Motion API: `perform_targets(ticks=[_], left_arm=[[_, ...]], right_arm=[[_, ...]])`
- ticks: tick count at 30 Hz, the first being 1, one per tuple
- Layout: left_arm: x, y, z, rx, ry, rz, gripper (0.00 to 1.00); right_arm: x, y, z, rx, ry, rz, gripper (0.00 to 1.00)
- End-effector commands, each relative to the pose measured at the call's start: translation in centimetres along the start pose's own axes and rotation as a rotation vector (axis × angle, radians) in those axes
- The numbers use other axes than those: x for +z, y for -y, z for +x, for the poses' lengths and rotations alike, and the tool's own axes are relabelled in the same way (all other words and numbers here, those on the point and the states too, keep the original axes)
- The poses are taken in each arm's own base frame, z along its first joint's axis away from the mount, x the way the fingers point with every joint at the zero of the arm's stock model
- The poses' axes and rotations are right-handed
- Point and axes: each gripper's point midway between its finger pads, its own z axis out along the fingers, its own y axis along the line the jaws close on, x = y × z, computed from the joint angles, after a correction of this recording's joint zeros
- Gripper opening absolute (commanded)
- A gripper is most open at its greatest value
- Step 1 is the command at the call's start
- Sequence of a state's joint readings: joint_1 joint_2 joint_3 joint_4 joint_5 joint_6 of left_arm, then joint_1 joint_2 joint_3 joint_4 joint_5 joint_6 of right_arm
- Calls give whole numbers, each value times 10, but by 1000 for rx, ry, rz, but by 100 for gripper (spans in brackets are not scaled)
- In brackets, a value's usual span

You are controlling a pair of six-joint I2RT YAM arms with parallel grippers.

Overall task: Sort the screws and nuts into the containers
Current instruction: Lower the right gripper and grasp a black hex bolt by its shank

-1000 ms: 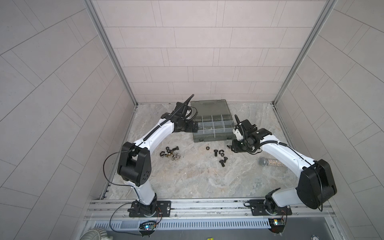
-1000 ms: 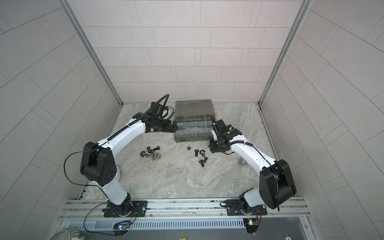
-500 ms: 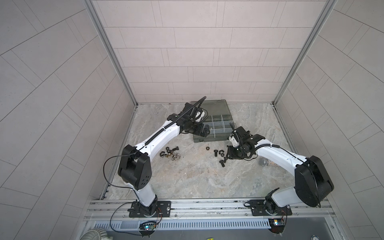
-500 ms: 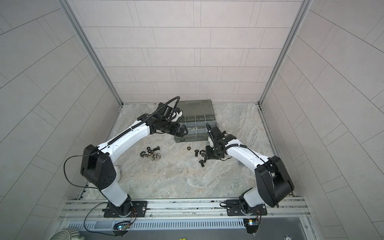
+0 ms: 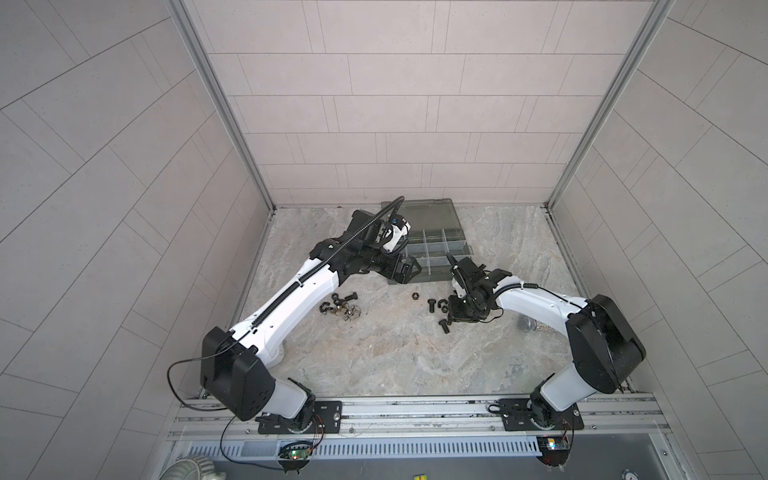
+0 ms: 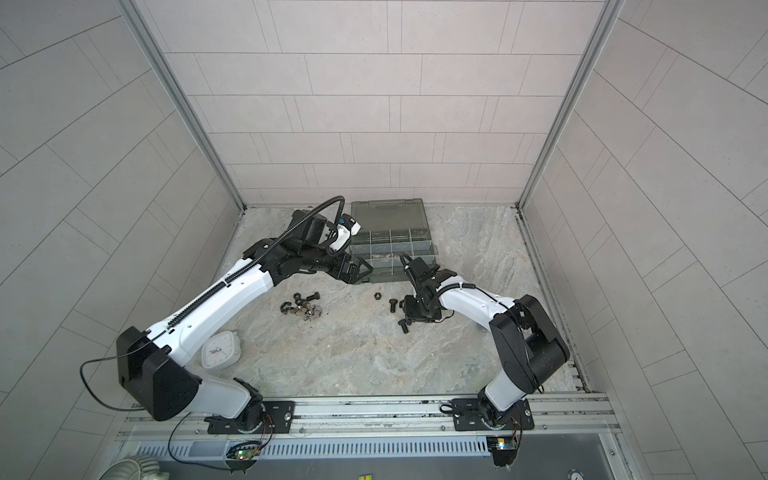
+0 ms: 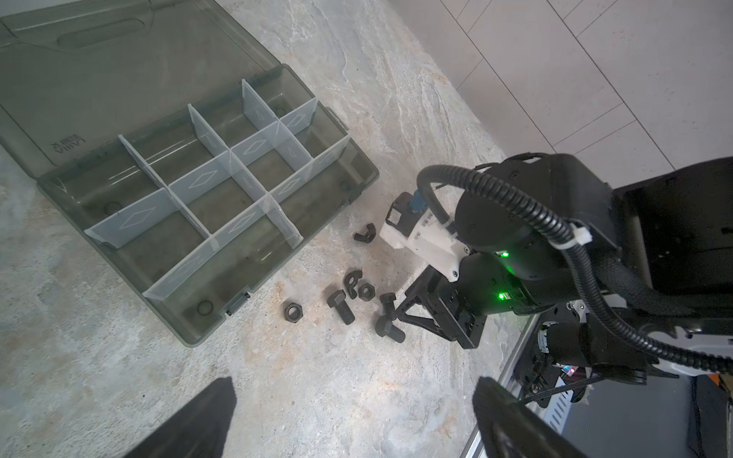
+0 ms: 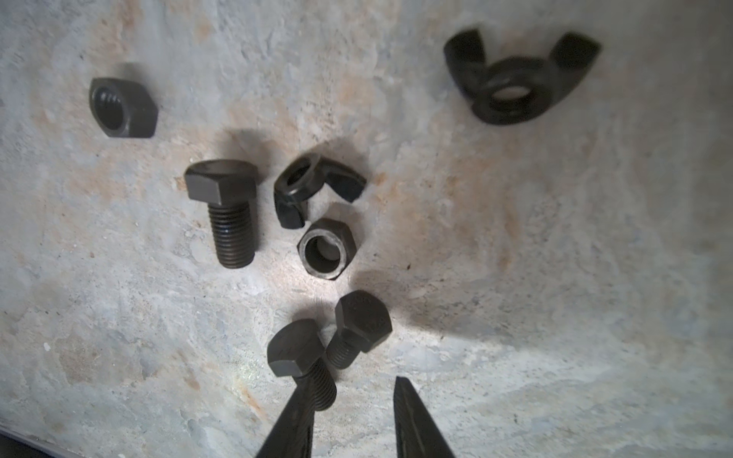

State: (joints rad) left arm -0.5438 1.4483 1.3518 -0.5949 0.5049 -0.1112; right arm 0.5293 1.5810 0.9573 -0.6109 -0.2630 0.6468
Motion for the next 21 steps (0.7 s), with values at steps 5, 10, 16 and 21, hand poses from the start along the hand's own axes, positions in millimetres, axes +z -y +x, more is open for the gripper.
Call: perform_targets(ticks=[5, 10, 16, 21], left_arm=[[2, 10, 2, 28, 1, 37, 100], [5, 12, 3, 30, -4, 38, 100], [9, 12, 5, 31, -15, 43, 100], [12, 11, 6, 28, -20, 40, 100]], right_arm=[[13, 0, -4, 52, -6, 15, 34], [19, 2, -3, 58, -9, 23, 32], [28, 6, -1, 62, -25, 40, 26], [32, 12, 2, 53, -42, 67, 25]])
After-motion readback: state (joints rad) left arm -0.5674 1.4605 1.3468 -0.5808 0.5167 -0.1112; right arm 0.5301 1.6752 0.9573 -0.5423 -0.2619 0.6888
